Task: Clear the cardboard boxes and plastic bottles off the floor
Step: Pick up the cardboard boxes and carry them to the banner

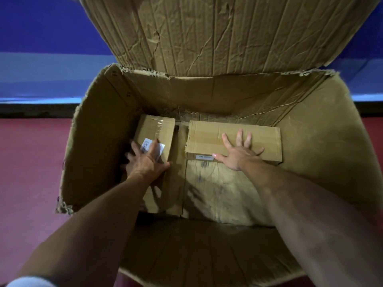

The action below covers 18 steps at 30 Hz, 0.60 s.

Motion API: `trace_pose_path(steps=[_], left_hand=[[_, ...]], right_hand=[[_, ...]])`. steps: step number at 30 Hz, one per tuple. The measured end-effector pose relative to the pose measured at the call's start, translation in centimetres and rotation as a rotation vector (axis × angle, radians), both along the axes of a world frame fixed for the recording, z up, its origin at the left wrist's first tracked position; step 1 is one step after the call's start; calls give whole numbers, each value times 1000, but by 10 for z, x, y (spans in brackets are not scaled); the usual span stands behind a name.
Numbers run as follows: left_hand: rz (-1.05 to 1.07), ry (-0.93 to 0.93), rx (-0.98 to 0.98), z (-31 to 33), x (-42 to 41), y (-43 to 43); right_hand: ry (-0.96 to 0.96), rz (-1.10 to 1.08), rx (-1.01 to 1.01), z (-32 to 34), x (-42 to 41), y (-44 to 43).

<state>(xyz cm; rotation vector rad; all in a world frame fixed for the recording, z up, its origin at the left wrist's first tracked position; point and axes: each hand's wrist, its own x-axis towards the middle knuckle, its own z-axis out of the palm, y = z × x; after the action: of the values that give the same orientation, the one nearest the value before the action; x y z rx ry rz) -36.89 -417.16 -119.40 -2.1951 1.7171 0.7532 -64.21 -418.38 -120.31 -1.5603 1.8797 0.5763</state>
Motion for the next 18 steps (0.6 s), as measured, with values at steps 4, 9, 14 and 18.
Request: trace_pose_path(steps=[4, 9, 14, 18], left_hand=[[24, 62, 89, -5, -9, 4], [38, 150, 140, -6, -2, -1], [67, 152, 128, -1, -9, 0], [32, 84, 81, 0, -11, 3]], right_hand=[[10, 15, -29, -5, -2, 1], [6, 22, -66, -12, -2, 3], [-7, 25, -65, -7, -6, -1], [38, 32, -75, -3, -4, -1]])
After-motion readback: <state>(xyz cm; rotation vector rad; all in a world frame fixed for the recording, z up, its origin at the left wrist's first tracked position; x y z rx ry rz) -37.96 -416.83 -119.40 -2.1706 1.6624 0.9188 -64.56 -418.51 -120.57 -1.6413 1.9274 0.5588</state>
